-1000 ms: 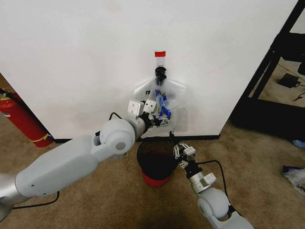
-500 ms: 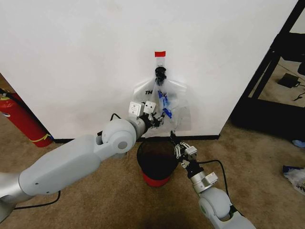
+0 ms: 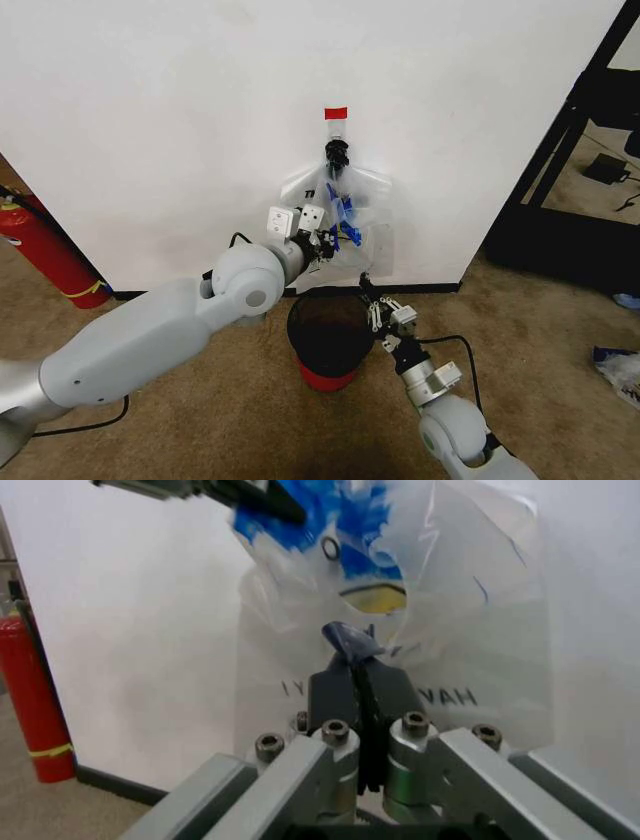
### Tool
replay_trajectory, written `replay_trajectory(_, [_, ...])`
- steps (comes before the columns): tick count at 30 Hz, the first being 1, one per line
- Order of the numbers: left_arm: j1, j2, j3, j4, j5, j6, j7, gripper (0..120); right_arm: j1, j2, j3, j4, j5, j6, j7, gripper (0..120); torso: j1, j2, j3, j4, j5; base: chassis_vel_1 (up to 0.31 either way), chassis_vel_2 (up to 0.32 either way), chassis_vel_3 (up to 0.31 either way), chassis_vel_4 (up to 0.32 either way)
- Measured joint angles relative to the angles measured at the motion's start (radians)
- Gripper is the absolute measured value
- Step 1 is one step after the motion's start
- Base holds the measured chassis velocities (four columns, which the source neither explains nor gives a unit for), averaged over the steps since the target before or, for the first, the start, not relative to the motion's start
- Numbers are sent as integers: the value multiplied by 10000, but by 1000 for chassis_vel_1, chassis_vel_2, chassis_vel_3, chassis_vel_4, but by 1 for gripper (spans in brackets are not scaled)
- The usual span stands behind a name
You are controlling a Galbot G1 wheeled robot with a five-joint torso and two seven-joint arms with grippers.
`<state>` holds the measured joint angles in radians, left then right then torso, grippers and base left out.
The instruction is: Pick up the garbage bag from the wall and place it over the trash bin.
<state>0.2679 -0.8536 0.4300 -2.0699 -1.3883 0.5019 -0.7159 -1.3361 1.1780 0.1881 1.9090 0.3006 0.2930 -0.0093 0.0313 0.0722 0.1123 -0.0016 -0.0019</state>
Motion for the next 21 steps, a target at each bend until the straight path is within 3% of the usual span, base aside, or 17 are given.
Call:
replay_trajectory(7, [1337,392,-552,-903,491,-293,206,0,-924,-179,-53,313,23,-69,139,0,0,0,0,1,-2,0,0,0,0])
replay_trajectory(21, [1789,375,-707,-1073,983,-503,427,0,-1560,-163,-84,460,-391,38,307,0,-1,0,-1,0,0,0,0,0,0])
